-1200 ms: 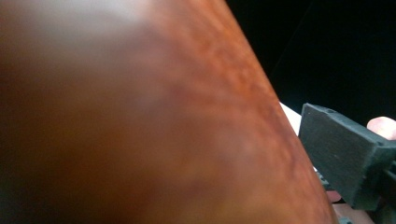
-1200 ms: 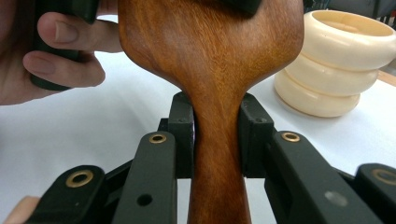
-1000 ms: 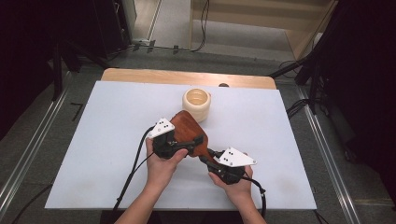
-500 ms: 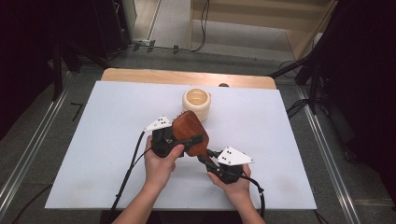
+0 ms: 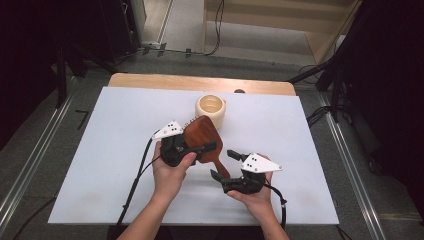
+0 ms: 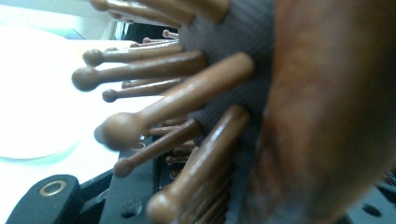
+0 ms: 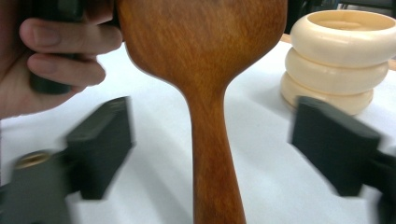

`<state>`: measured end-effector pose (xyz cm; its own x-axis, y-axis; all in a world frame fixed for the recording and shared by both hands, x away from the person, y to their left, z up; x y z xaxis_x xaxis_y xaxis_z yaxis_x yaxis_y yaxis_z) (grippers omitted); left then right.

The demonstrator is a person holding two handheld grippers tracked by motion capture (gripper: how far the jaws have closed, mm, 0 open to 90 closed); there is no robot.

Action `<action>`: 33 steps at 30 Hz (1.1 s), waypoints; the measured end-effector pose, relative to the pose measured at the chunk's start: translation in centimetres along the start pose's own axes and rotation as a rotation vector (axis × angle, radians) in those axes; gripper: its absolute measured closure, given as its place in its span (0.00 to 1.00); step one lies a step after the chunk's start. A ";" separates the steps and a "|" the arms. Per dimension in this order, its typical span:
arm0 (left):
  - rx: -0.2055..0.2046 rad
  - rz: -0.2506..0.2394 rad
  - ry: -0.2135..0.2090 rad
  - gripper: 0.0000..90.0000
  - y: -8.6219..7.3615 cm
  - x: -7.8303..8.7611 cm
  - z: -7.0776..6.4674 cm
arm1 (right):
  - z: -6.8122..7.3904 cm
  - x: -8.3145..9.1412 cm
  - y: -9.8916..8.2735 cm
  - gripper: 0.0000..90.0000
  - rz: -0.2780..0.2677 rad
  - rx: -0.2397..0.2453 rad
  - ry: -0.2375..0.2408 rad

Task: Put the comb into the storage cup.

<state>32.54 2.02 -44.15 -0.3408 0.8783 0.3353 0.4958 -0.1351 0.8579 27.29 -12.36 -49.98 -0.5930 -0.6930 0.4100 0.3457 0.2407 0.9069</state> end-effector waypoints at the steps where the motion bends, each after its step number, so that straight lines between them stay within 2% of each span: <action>1: -0.003 0.002 0.011 0.62 0.0 0.0 0.1 | -0.1 0.1 0.0 0.02 0.001 -0.001 0.007; 3: -0.007 0.007 0.029 0.62 0.0 0.1 0.3 | -0.2 0.3 -0.2 0.00 0.004 -0.014 0.040; 8: -0.011 0.009 0.034 0.62 0.1 0.3 0.6 | -1.3 1.1 -0.4 0.00 -0.026 -0.048 0.018; 18: -0.008 -0.024 0.041 0.62 0.8 1.4 1.1 | -3.3 2.4 -1.8 0.00 -0.045 -0.053 -0.041; 23: -0.013 -0.019 0.051 0.62 1.0 1.7 1.3 | -4.1 3.1 -2.7 0.00 -0.042 -0.060 -0.070; 27: -0.027 -0.025 0.086 0.62 1.1 1.9 1.6 | -4.8 3.9 -3.3 0.00 -0.044 -0.060 -0.083; 29: -0.015 -0.032 0.074 0.62 1.2 2.0 1.8 | -5.1 4.3 -3.5 0.00 -0.048 -0.058 -0.091; 33: -0.018 -0.039 0.076 0.62 1.5 2.2 1.9 | -5.6 5.0 -3.9 0.00 -0.054 -0.068 -0.104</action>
<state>34.02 4.60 -42.87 -0.4198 0.8456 0.3298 0.4665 -0.1107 0.8775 27.02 -20.60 -52.00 -0.6830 -0.6285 0.3721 0.3579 0.1561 0.9206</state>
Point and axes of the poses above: each handheld gripper's, and its own axes: x roughly backward along the jaws, y roughly out of its top, z roughly to its left, the point moved 6 cm from there along -x, roughly forward along the jaws, and after that the axes turned 5 degrees about z, right-handed, at the moved point
